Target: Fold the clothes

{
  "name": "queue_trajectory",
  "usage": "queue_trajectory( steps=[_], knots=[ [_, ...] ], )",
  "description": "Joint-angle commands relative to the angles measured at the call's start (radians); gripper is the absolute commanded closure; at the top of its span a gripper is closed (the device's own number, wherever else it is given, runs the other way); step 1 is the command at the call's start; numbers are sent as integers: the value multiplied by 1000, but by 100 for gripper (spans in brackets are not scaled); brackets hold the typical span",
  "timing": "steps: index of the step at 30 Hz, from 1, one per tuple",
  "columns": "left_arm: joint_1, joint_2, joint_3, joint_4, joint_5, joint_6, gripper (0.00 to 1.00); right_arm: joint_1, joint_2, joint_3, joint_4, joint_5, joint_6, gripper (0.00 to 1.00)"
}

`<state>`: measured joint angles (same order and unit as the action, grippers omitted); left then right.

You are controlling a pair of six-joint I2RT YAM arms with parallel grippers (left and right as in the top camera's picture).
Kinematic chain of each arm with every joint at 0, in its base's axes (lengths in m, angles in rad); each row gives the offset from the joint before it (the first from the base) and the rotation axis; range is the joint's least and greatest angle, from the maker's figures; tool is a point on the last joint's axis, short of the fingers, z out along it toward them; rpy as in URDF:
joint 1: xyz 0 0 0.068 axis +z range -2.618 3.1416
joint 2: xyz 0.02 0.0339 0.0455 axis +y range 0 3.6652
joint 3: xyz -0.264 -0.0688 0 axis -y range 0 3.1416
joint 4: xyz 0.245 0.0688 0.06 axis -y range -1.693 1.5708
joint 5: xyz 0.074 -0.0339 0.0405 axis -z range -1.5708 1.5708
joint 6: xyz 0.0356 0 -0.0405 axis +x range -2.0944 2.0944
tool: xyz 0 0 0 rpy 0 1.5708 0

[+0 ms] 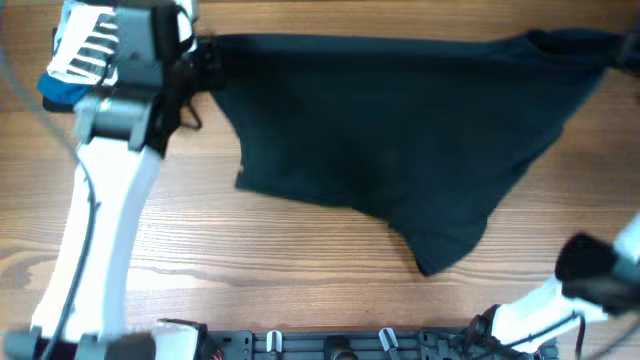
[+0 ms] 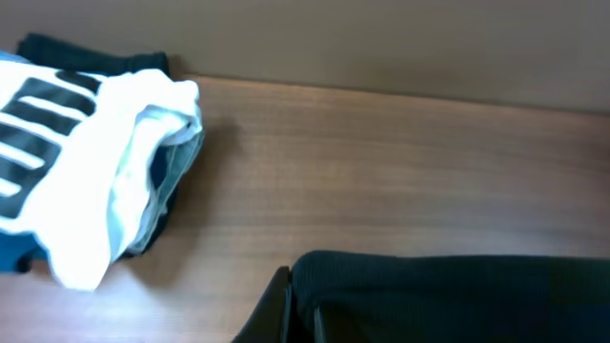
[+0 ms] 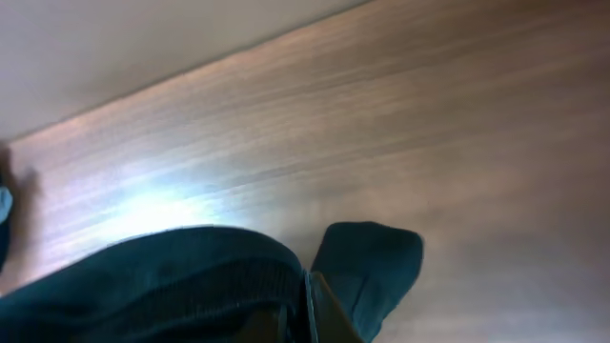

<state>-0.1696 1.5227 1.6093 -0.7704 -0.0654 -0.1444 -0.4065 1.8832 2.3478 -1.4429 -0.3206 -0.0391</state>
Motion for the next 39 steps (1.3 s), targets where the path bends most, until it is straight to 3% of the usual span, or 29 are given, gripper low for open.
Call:
queue_trajectory(
  steps=[1, 8, 14, 17, 24, 32, 39],
  knots=[
    [22, 147, 5, 134, -60, -16, 96, 80, 177, 6, 113, 40, 24, 96],
    [58, 404, 5, 531, -60, -17, 96, 179, 454, 6, 497, 57, 140, 96],
    [65, 571, 5, 808, -59, -17, 96, 226, 573, 6, 673, 95, 171, 96],
    [66, 614, 5, 875, -59, -13, 96, 239, 597, 6, 695, 101, 172, 96],
    [70, 607, 5, 846, -59, 40, 96, 238, 547, 7, 603, 100, 169, 96],
    [70, 562, 5, 523, -59, 40, 96, 236, 491, -9, 330, 113, 124, 96],
    [71, 560, 5, 333, -59, 40, 96, 232, 491, -44, 178, 177, 126, 95]
  ],
)
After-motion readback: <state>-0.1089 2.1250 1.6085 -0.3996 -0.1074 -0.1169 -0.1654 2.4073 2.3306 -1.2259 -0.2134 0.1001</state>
